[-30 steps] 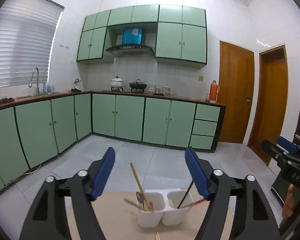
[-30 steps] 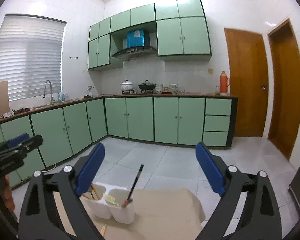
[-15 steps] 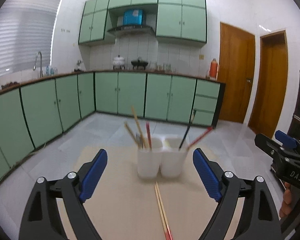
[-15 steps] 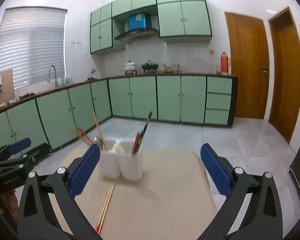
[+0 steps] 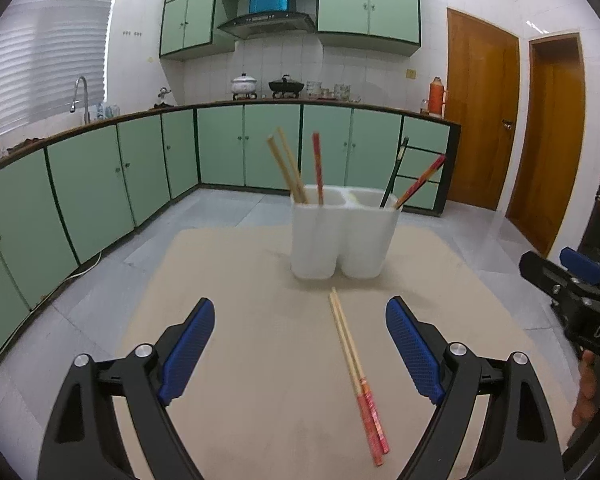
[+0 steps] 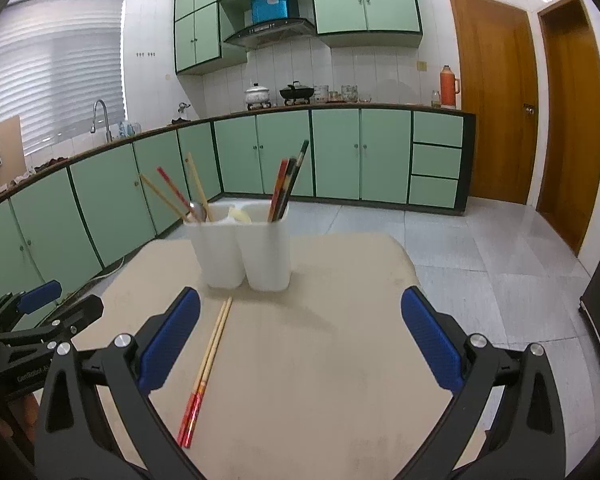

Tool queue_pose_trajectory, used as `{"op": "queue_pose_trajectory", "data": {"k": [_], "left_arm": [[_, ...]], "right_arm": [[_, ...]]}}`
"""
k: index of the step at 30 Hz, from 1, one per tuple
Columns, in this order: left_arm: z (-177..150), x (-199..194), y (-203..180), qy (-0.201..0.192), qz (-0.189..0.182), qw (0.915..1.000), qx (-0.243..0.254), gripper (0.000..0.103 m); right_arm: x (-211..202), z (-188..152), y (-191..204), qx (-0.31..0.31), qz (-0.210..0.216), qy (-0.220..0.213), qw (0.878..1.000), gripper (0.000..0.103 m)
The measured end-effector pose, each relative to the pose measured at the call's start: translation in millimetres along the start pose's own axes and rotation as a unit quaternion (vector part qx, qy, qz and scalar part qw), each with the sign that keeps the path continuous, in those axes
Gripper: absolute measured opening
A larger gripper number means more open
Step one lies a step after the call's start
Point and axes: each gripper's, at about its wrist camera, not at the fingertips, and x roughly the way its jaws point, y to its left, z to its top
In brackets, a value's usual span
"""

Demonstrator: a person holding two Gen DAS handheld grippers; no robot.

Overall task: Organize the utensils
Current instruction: 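Withdraw both tools toward the last two red-patterned chopsticks on the table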

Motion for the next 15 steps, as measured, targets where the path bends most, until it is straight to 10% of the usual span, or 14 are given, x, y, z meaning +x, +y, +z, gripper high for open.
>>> {"op": "queue_pose_trajectory", "data": {"k": [15], "left_arm": [[-54.7, 7.1, 25.3, 0.017, 0.027, 0.9994, -0.014, 0.086]], "right_arm": [[9.3, -72.5, 41.5, -0.021, 0.024, 0.041, 0.999, 0.097]]}}
